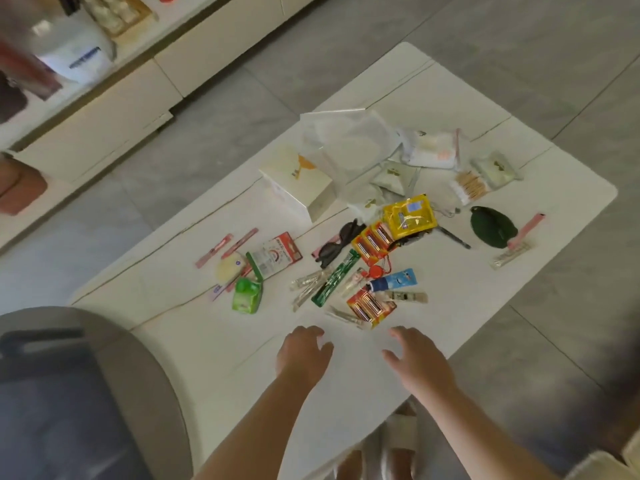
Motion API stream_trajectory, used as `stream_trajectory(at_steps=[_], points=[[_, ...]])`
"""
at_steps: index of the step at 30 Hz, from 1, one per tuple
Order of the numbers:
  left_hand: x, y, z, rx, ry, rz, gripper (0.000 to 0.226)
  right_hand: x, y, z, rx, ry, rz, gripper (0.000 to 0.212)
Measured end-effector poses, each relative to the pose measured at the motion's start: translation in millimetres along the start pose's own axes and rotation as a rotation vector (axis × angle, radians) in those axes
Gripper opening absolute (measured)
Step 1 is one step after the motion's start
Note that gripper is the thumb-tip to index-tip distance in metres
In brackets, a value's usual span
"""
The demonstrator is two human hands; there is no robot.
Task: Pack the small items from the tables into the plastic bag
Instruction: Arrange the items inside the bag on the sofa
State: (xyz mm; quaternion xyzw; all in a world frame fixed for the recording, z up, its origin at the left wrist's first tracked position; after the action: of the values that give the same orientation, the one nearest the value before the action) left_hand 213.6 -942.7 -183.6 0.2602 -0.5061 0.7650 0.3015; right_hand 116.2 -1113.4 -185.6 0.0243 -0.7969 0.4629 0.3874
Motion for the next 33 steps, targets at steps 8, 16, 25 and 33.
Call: stream_trajectory(at_steps=[8, 16, 25, 33], points=[[-76.7, -0.7, -22.4, 0.034, 0.014, 0.094, 0.039, -71.7, 29.7, -41.7, 0.17, -0.159, 0.06, 0.029], [-135.5, 10.3, -38.2, -0.031, 0.025, 0.215, 0.038, -111.6, 73.2, -72.1, 0.397, -0.318, 0.126, 0.04], [-147.7, 18.0, -27.6, -0.066, -0.042, 0.258, 0.023, -114.0, 54.8, -59.3, 0.324, -0.295, 0.224, 0.018], [-153.7, 6.3, 7.9, -0.013, -0.019, 0.264, 0.011, -129.8, 15.3, 5.8, 0.445, -0.026, 0.17, 0.033]])
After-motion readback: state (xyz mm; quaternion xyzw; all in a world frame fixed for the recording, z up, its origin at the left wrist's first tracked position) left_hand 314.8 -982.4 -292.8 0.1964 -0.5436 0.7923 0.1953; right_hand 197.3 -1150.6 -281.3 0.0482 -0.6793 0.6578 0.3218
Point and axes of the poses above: each hand's wrist, its own x-axis away from the middle knuckle, its own y-axis out of the palm, z = x × y, the point moved 3 cm from there along -x, towards the middle knuckle, and after that the axes turned 6 degrees about x, right-handed, at the moved point
